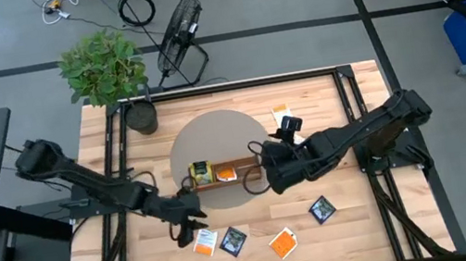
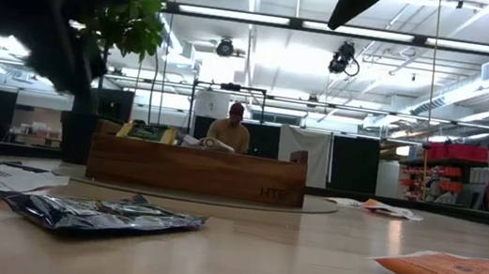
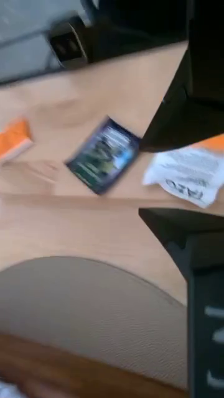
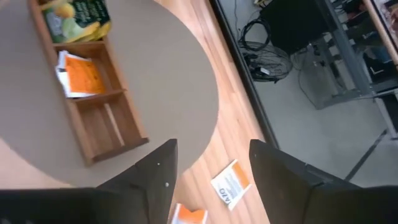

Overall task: Pick & Place Tea
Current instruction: Put the orange tea bag into the wooden organizer, then put the bottom orange tea bag into the wooden organizer

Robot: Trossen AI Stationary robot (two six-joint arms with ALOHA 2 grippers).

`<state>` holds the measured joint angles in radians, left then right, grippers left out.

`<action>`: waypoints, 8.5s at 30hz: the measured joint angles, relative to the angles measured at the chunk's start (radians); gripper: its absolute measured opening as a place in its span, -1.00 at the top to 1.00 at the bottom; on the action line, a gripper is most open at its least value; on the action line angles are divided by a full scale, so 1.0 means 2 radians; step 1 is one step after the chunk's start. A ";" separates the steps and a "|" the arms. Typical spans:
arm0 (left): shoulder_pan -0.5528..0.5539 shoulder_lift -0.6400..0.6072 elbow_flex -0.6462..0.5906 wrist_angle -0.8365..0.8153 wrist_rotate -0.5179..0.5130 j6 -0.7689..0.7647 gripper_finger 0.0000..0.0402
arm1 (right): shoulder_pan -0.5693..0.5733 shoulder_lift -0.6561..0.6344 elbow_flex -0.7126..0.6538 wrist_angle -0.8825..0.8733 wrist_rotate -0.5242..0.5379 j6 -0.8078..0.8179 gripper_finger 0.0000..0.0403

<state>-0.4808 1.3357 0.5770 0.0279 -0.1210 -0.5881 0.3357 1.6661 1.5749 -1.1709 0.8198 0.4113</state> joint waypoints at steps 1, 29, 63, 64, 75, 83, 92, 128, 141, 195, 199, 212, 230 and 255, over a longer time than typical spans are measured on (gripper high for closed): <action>0.000 0.012 0.000 -0.002 0.004 0.003 0.12 | 0.004 0.000 0.000 0.000 0.000 0.003 -0.03; -0.002 0.117 0.001 0.008 0.042 0.068 0.21 | 0.029 0.001 0.000 0.009 0.010 0.037 -0.03; -0.006 0.055 0.026 -0.021 0.016 0.064 0.98 | 0.029 0.001 -0.001 0.008 0.011 0.036 -0.03; -0.006 0.047 0.032 -0.027 0.012 0.071 0.98 | 0.029 0.001 -0.001 0.008 0.011 0.036 -0.03; 0.001 -0.015 0.129 -0.175 -0.224 0.170 0.99 | 0.029 0.001 -0.001 0.020 0.009 0.036 -0.03; 0.018 -0.002 0.157 -0.159 -0.423 0.274 0.99 | 0.029 0.001 -0.001 0.039 0.000 0.022 -0.03; 0.063 0.101 0.157 -0.091 -0.462 0.318 0.99 | 0.029 0.001 -0.001 0.039 0.000 0.020 -0.03; 0.042 0.231 0.157 -0.048 -0.518 0.287 0.99 | 0.029 0.001 -0.001 0.039 0.001 0.021 -0.03; 0.032 0.228 0.157 -0.047 -0.488 0.283 0.99 | 0.029 0.001 -0.001 0.039 0.001 0.020 -0.03; 0.012 0.129 0.157 -0.230 -0.502 0.153 -0.04 | 0.020 -0.088 -0.192 0.084 -0.232 0.075 -0.03; 0.013 0.129 0.157 -0.229 -0.502 0.153 -0.04 | 0.059 -0.085 -0.220 0.211 -0.276 0.036 -0.03; 0.013 0.129 0.157 -0.228 -0.500 0.142 -0.04 | 0.127 0.044 -0.224 0.320 -0.322 -0.090 -0.20; 0.012 0.129 0.157 -0.231 -0.499 0.138 -0.04 | 0.182 0.111 -0.220 0.374 -0.304 -0.219 -0.54; 0.013 0.129 0.157 -0.229 -0.486 0.138 -0.04 | 0.185 0.134 -0.219 0.376 -0.305 -0.192 0.50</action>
<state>-0.4557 1.5929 0.8906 -0.4301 -1.0931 -0.3122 0.7048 1.9335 1.1370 -0.4187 0.2092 0.0265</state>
